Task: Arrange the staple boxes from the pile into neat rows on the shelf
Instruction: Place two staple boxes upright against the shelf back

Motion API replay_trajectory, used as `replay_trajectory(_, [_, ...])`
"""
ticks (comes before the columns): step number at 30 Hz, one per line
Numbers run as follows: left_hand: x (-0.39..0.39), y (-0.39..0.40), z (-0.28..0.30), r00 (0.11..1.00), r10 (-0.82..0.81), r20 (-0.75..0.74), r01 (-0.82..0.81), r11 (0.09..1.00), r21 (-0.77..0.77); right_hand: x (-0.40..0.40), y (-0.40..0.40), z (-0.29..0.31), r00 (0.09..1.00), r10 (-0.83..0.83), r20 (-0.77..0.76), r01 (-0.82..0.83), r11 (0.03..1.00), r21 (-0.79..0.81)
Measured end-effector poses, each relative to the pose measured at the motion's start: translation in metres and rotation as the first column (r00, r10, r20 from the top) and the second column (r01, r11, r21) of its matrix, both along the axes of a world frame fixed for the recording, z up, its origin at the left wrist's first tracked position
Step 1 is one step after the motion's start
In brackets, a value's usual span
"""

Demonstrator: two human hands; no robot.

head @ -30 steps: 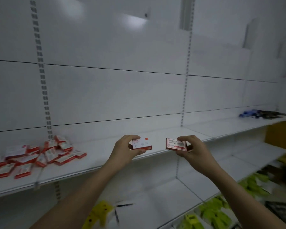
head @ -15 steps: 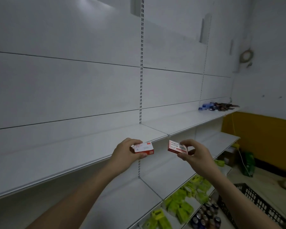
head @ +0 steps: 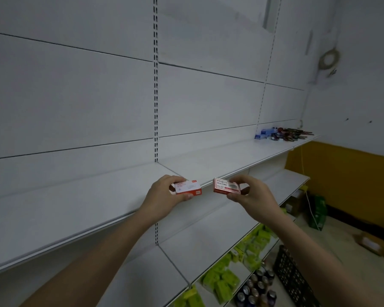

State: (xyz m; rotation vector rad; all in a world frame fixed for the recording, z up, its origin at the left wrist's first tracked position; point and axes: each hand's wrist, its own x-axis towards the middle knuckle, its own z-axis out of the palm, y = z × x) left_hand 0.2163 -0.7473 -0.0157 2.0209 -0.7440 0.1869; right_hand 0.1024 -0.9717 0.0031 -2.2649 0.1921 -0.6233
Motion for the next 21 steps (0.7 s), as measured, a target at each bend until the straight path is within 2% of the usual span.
replay_trajectory(12, [0.063,-0.083,0.007,0.966,0.258,-0.013,-0.256,0.963,0.084,0.112,-0.119,-0.015,0.985,0.172,-0.027,-0.172,0.985,0.010])
replay_trajectory(21, [0.121,-0.096,-0.003,0.886,0.463,-0.021,-0.456,0.879,0.140,0.221,-0.146,-0.020,0.935,0.348,-0.062,-0.350,0.936,-0.024])
